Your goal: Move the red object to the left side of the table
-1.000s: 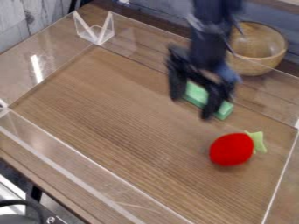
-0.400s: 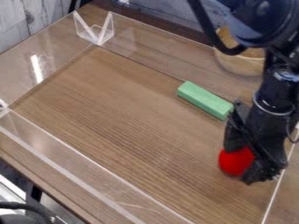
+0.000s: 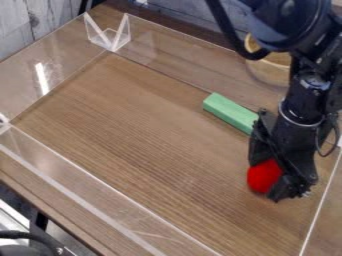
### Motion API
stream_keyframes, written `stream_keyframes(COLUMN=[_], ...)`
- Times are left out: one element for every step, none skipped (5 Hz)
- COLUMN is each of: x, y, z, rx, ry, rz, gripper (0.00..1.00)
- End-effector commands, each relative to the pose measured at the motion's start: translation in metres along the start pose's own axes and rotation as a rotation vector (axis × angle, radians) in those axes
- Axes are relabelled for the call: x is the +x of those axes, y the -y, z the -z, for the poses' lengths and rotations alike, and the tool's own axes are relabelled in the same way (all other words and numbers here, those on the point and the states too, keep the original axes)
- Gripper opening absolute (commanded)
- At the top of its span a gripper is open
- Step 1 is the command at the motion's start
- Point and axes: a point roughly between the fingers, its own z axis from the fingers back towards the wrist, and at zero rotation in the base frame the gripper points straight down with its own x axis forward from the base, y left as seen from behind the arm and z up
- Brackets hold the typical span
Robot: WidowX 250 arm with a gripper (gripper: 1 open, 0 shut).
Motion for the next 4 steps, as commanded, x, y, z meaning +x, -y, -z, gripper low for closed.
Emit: stream_keyframes(x=[0.003, 0.004, 0.003, 0.003], y=[-0.009, -0.015, -0.020, -0.024], z=[-0.008, -0.006, -0.004, -0.001], rx=[0.025, 0.035, 0.035, 0.036], ry=[0.046, 0.055, 0.063, 0.070], rz=[-0.023, -0.041, -0.057, -0.074], gripper=[1.00, 1.00, 1.00, 1.00])
